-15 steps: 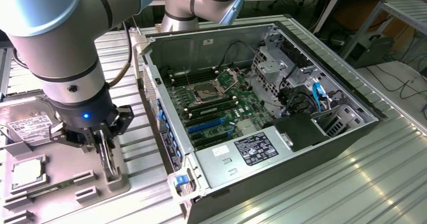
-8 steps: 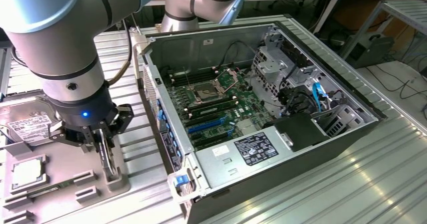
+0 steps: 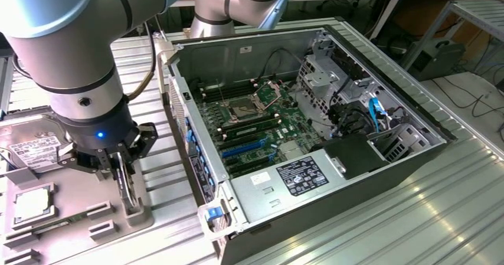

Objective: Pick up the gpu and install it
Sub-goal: 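Pick up the gpu and move the gpu toward the slot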

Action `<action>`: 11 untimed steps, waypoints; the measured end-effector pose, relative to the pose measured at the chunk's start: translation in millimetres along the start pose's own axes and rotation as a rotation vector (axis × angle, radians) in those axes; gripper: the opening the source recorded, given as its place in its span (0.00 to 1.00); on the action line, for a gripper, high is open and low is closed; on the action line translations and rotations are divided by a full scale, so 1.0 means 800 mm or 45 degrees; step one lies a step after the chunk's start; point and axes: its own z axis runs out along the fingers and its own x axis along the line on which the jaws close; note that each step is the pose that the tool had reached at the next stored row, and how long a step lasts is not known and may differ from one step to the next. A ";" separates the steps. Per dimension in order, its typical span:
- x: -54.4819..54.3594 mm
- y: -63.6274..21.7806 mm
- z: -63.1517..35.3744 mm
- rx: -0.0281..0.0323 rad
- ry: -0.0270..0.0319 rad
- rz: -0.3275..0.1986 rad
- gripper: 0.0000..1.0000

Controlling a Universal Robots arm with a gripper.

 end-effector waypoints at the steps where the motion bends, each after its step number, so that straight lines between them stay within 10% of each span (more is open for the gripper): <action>1: 0.000 0.000 -0.001 0.0002 0.0003 0.000 0.28; 11: 0.000 0.000 -0.009 -0.0008 0.0000 0.000 0.28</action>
